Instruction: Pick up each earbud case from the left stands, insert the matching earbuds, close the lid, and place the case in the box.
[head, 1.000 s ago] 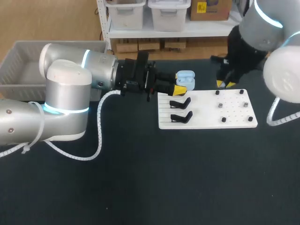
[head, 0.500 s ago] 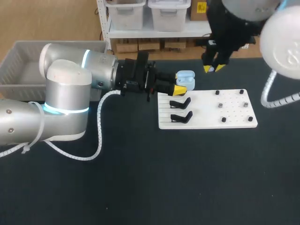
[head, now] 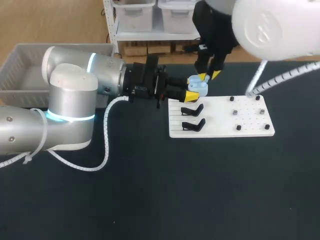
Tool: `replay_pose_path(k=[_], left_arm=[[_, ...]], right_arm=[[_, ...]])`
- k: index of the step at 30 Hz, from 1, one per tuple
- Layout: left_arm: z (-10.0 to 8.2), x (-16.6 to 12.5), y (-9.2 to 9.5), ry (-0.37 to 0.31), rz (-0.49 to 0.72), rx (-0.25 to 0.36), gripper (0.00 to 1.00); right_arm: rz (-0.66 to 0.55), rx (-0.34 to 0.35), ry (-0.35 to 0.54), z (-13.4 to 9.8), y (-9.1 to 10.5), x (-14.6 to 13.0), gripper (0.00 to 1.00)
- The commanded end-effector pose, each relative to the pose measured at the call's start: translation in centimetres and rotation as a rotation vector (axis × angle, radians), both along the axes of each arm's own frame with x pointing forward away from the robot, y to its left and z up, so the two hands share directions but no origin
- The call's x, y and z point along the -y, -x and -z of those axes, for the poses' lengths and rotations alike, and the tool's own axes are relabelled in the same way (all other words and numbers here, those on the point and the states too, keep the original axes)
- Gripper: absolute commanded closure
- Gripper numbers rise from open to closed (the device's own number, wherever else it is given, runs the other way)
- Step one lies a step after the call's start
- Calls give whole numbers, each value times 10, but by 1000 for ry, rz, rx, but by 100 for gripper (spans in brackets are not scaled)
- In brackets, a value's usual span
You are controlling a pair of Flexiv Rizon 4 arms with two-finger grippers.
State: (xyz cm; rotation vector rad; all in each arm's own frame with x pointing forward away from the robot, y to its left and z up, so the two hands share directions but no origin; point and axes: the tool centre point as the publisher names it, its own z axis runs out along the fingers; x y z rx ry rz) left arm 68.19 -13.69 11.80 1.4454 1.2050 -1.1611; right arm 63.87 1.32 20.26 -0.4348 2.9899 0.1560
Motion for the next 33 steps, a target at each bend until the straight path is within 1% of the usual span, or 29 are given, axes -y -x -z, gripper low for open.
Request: replay_pose_path(k=[1,14,33], left_arm=[[1,0,1,3,-3,3,100],[1,0,1,3,-3,3,100],[1,0,1,3,-3,3,100]], right_arm=[[-20,-54,19,3,-6,-4,100],[-72,-73,42,17,-15,-9,100],[-102,-57,56,30,-27,-14,100]])
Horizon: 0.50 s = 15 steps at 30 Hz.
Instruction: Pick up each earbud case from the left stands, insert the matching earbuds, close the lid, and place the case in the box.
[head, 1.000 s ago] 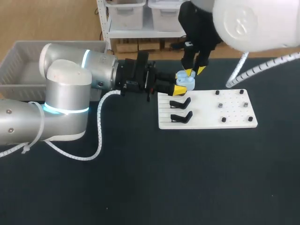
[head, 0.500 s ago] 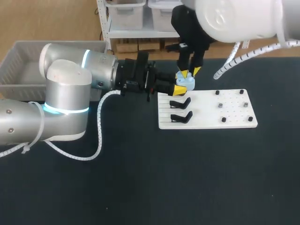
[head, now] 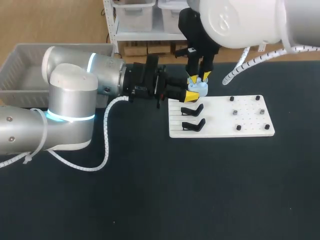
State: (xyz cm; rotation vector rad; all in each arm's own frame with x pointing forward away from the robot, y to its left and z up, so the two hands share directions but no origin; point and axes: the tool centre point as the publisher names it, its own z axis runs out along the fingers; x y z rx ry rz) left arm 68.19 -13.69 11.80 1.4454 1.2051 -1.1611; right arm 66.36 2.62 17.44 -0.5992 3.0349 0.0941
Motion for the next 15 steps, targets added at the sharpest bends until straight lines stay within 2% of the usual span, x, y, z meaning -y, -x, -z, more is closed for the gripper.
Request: replay_pose_path(k=[1,15], left_arm=[[1,0,1,3,-3,3,100],[1,0,1,3,-3,3,100]], right_arm=[[0,-1,-2,2,-2,-1,100],[-2,-3,5,9,-6,-2,100]])
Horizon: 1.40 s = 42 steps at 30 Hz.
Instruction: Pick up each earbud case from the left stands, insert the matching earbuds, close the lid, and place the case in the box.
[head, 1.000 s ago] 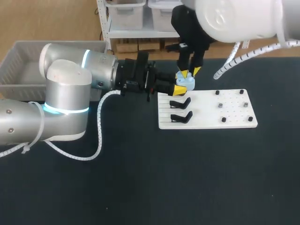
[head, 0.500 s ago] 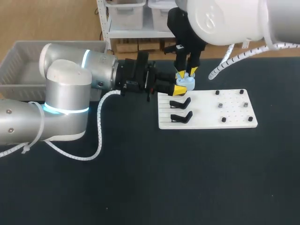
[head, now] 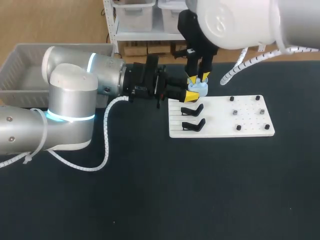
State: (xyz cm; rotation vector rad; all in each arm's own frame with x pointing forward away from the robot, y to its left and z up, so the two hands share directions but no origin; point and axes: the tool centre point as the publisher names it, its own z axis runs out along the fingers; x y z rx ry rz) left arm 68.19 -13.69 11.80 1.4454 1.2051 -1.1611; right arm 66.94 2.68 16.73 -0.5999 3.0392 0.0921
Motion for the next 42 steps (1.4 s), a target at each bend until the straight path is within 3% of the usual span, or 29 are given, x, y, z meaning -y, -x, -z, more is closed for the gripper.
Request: replay_pose_path(k=[1,28,42], left_arm=[[1,0,1,3,-3,3,100],[1,0,1,3,-3,3,100],[1,0,1,3,-3,3,100]], right_arm=[[-2,1,3,2,0,-1,100],[-2,11,14,6,-10,-2,100],[-4,78,-38,-13,9,1,100]])
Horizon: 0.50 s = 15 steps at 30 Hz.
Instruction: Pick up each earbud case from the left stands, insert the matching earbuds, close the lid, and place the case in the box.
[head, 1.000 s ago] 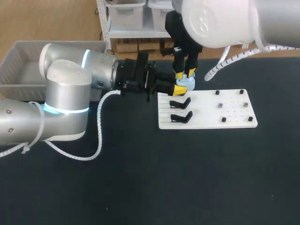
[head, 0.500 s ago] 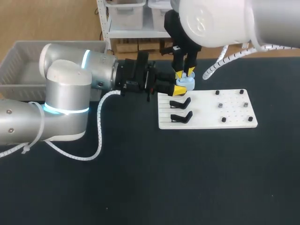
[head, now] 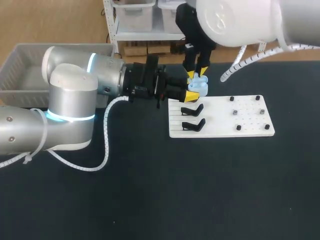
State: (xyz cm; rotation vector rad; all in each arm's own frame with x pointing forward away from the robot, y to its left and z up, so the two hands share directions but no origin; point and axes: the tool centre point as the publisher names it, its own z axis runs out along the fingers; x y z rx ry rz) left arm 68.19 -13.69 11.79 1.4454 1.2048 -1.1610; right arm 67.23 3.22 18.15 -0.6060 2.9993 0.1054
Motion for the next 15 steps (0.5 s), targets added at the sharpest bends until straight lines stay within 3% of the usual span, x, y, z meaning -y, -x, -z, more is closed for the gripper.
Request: replay_pose_path(k=[1,15], left_arm=[[1,0,1,3,-3,3,100],[1,0,1,3,-3,3,100]], right_arm=[[4,47,-24,1,12,6,100],[-20,72,-28,9,7,-2,100]])
